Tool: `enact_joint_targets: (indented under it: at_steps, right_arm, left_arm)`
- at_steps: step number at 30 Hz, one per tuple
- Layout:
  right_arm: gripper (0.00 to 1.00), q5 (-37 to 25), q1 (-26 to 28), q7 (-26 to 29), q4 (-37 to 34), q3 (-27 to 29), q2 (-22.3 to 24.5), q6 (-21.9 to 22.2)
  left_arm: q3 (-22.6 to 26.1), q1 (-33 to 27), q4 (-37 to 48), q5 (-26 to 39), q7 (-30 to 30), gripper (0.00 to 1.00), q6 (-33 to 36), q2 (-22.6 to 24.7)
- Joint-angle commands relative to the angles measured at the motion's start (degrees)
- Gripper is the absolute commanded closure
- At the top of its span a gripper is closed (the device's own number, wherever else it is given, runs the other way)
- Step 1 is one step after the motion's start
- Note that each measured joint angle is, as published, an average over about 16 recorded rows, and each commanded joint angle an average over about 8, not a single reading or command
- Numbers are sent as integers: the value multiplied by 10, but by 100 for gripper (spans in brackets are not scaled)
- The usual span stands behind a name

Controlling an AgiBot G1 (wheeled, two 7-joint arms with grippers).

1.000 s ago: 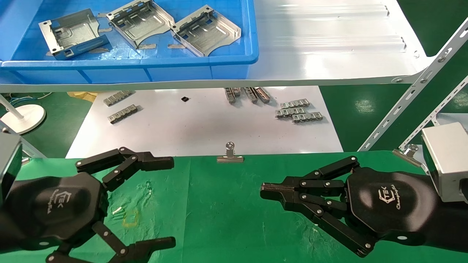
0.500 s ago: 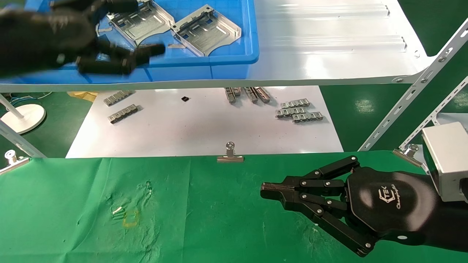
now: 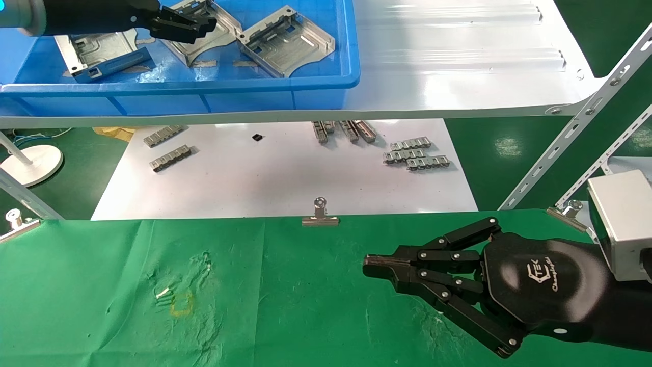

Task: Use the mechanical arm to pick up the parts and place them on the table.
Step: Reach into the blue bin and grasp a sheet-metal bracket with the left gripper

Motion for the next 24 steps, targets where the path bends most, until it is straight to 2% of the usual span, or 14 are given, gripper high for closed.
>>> enact_joint_targets:
  at_steps: [1, 5, 6, 7, 15, 24]
  right_arm:
    - [100, 0, 0, 0, 0, 0, 0, 0]
    - [100, 0, 0, 0, 0, 0, 0, 0]
    - [100, 0, 0, 0, 0, 0, 0, 0]
    - [100, 0, 0, 0, 0, 0, 0, 0]
    - [100, 0, 0, 0, 0, 0, 0, 0]
    - [100, 0, 0, 0, 0, 0, 0, 0]
  left_arm:
    - [6, -20, 48, 13, 10, 35, -21, 21]
    - [14, -42, 100, 28, 6, 85, -46, 44]
    - [16, -47, 110, 31, 4, 95, -52, 48]
    - [17, -50, 119, 34, 3, 100, -56, 52]
    - [26, -68, 160, 47, -7, 100, -55, 68]
    - [34, -84, 179, 57, -11, 100, 15, 64]
